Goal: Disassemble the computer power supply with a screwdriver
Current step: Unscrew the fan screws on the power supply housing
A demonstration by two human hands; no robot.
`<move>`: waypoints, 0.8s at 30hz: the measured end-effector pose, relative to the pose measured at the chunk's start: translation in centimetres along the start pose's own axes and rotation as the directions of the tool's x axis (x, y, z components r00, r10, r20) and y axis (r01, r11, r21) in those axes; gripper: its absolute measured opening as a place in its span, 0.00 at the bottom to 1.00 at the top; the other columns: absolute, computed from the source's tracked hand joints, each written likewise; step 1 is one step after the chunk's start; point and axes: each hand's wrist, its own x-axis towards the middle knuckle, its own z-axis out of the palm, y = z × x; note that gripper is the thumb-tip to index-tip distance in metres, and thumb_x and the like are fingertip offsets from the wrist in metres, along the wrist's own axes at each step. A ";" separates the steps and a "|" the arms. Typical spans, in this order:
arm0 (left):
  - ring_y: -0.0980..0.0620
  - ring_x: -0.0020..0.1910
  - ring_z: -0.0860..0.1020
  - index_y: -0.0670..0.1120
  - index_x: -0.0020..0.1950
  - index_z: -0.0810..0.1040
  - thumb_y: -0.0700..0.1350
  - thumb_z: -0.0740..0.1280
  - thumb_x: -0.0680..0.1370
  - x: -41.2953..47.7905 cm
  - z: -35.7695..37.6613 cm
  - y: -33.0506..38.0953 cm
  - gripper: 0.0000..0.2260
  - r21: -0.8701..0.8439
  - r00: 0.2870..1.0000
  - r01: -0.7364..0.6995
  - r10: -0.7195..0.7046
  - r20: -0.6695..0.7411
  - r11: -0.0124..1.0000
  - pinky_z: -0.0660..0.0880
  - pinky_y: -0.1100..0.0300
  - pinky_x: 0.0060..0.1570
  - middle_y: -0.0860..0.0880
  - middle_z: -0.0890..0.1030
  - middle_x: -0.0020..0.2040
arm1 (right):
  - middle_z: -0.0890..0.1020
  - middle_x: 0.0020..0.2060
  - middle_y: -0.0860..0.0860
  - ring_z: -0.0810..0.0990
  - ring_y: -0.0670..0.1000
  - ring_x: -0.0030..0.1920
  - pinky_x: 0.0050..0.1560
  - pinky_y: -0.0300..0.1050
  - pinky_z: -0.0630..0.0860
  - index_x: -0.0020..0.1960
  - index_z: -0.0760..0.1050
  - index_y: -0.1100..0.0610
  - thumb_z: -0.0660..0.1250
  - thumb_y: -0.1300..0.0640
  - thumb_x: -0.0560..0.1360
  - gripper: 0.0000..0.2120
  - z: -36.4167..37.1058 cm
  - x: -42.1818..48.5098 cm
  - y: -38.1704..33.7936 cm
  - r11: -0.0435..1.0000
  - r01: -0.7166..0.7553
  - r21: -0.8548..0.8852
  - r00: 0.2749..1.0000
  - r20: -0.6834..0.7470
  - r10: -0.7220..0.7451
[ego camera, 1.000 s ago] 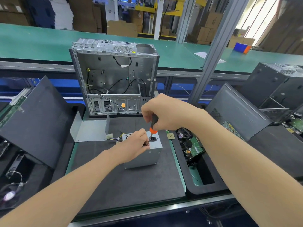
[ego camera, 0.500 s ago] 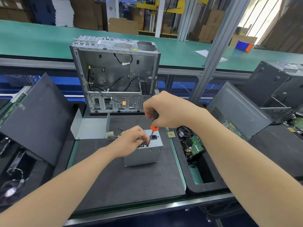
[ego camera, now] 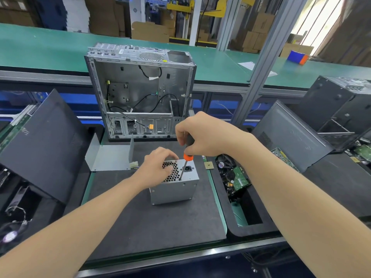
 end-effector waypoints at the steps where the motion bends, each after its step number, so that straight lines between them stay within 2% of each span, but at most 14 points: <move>1: 0.56 0.67 0.72 0.56 0.65 0.77 0.46 0.69 0.81 0.8 -0.4 0.1 0.13 0.059 0.999 0.032 -0.034 0.035 0.998 0.64 0.50 0.72 0.56 0.76 0.65 | 0.77 0.38 0.41 0.79 0.45 0.42 0.46 0.50 0.82 0.50 0.81 0.55 0.76 0.59 0.72 0.08 0.0 0.0 0.0 1.000 0.002 0.007 1.000 -0.002 -0.002; 2: 0.54 0.67 0.74 0.56 0.67 0.76 0.52 0.70 0.80 1.7 -0.9 0.3 0.15 0.086 0.991 0.076 -0.085 0.104 0.993 0.67 0.49 0.72 0.55 0.77 0.65 | 0.77 0.37 0.40 0.78 0.43 0.41 0.44 0.48 0.81 0.50 0.81 0.55 0.76 0.59 0.71 0.08 0.0 0.1 0.1 1.000 0.005 0.013 1.000 -0.005 -0.005; 4: 0.53 0.60 0.77 0.56 0.65 0.77 0.65 0.71 0.76 3.7 -2.1 0.6 0.22 0.114 0.939 0.143 -0.171 0.297 0.983 0.74 0.50 0.62 0.55 0.80 0.60 | 0.77 0.36 0.40 0.78 0.43 0.40 0.43 0.46 0.80 0.50 0.81 0.55 0.76 0.59 0.71 0.08 0.1 0.1 0.1 1.000 0.008 0.029 1.000 -0.013 -0.008; 6: 0.53 0.51 0.76 0.55 0.57 0.79 0.72 0.71 0.72 5.6 -2.8 0.9 0.24 0.205 0.845 0.148 -0.231 0.482 0.967 0.73 0.53 0.50 0.55 0.78 0.51 | 0.77 0.36 0.41 0.79 0.46 0.42 0.43 0.45 0.79 0.50 0.80 0.55 0.76 0.59 0.71 0.09 0.3 0.0 0.2 0.999 0.004 0.045 1.000 -0.027 -0.003; 7: 0.51 0.51 0.76 0.53 0.55 0.80 0.73 0.71 0.72 6.4 -2.9 1.1 0.26 0.234 0.793 0.150 -0.258 0.552 0.961 0.72 0.51 0.51 0.53 0.79 0.51 | 0.77 0.36 0.42 0.79 0.47 0.43 0.43 0.45 0.79 0.51 0.80 0.55 0.76 0.60 0.71 0.10 0.5 0.0 0.3 0.998 0.003 0.056 0.999 -0.040 -0.001; 9: 0.49 0.61 0.76 0.51 0.60 0.80 0.70 0.72 0.73 7.6 -2.7 1.0 0.27 0.249 0.703 0.192 -0.310 0.640 0.949 0.71 0.48 0.62 0.51 0.80 0.62 | 0.77 0.36 0.42 0.78 0.48 0.45 0.42 0.43 0.76 0.51 0.79 0.54 0.76 0.60 0.70 0.11 0.9 0.0 0.6 0.997 0.003 0.074 0.997 -0.075 0.003; 10: 0.48 0.64 0.76 0.52 0.61 0.80 0.68 0.73 0.73 8.0 -2.6 0.9 0.25 0.236 0.659 0.228 -0.329 0.676 0.944 0.70 0.48 0.65 0.51 0.79 0.66 | 0.77 0.35 0.42 0.77 0.47 0.44 0.42 0.42 0.74 0.51 0.78 0.54 0.76 0.60 0.70 0.12 1.1 0.0 0.7 0.997 0.001 0.080 0.996 -0.091 0.007; 11: 0.48 0.65 0.76 0.53 0.61 0.81 0.65 0.74 0.74 8.4 -2.4 0.7 0.22 0.214 0.610 0.274 -0.341 0.715 0.938 0.71 0.49 0.64 0.50 0.79 0.67 | 0.77 0.35 0.42 0.76 0.46 0.43 0.40 0.40 0.72 0.51 0.77 0.53 0.76 0.60 0.69 0.13 1.2 0.0 0.9 0.996 -0.006 0.090 0.994 -0.104 0.015; 13: 0.47 0.58 0.81 0.50 0.62 0.81 0.60 0.75 0.77 8.9 -2.2 0.4 0.19 0.170 0.512 0.359 -0.346 0.786 0.918 0.77 0.47 0.62 0.44 0.83 0.66 | 0.79 0.36 0.42 0.75 0.42 0.39 0.35 0.36 0.68 0.51 0.76 0.52 0.78 0.59 0.67 0.16 1.4 -0.1 1.3 0.992 -0.027 0.126 0.991 -0.130 0.043; 15: 0.44 0.56 0.83 0.46 0.68 0.80 0.56 0.73 0.79 9.2 -2.1 0.3 0.21 0.161 0.444 0.396 -0.342 0.828 0.904 0.80 0.47 0.61 0.41 0.83 0.66 | 0.81 0.37 0.43 0.76 0.40 0.38 0.33 0.34 0.69 0.52 0.76 0.52 0.78 0.58 0.67 0.17 1.6 -0.1 1.6 0.987 -0.044 0.157 0.987 -0.147 0.067; 17: 0.43 0.60 0.83 0.45 0.72 0.77 0.56 0.72 0.80 9.3 -2.0 0.3 0.24 0.157 0.423 0.410 -0.340 0.840 0.898 0.80 0.46 0.62 0.41 0.82 0.67 | 0.82 0.36 0.42 0.77 0.39 0.38 0.33 0.33 0.69 0.52 0.76 0.52 0.77 0.58 0.68 0.16 1.8 0.0 1.7 0.987 -0.049 0.153 0.987 -0.145 0.072; 20: 0.43 0.62 0.82 0.45 0.71 0.77 0.55 0.72 0.80 9.0 -2.0 0.7 0.23 0.153 0.416 0.428 -0.345 0.841 0.891 0.78 0.45 0.66 0.41 0.81 0.69 | 0.81 0.36 0.42 0.76 0.40 0.38 0.35 0.36 0.70 0.51 0.75 0.51 0.75 0.55 0.73 0.11 2.2 0.1 1.5 0.989 -0.045 0.142 0.987 -0.145 0.066; 22: 0.43 0.70 0.77 0.47 0.75 0.73 0.57 0.73 0.79 8.9 -1.7 0.8 0.28 0.174 0.453 0.402 -0.360 0.815 0.899 0.75 0.44 0.70 0.44 0.77 0.73 | 0.80 0.36 0.42 0.76 0.40 0.38 0.36 0.37 0.71 0.51 0.75 0.52 0.74 0.53 0.75 0.10 2.4 0.2 1.3 0.990 -0.034 0.138 0.986 -0.154 0.056; 24: 0.43 0.78 0.68 0.47 0.81 0.65 0.61 0.73 0.77 9.0 -1.3 0.7 0.37 0.199 0.527 0.321 -0.349 0.775 0.926 0.67 0.42 0.76 0.47 0.68 0.80 | 0.80 0.36 0.42 0.76 0.40 0.38 0.36 0.36 0.71 0.52 0.76 0.53 0.74 0.53 0.75 0.09 2.4 0.3 1.2 0.991 -0.024 0.132 0.986 -0.162 0.046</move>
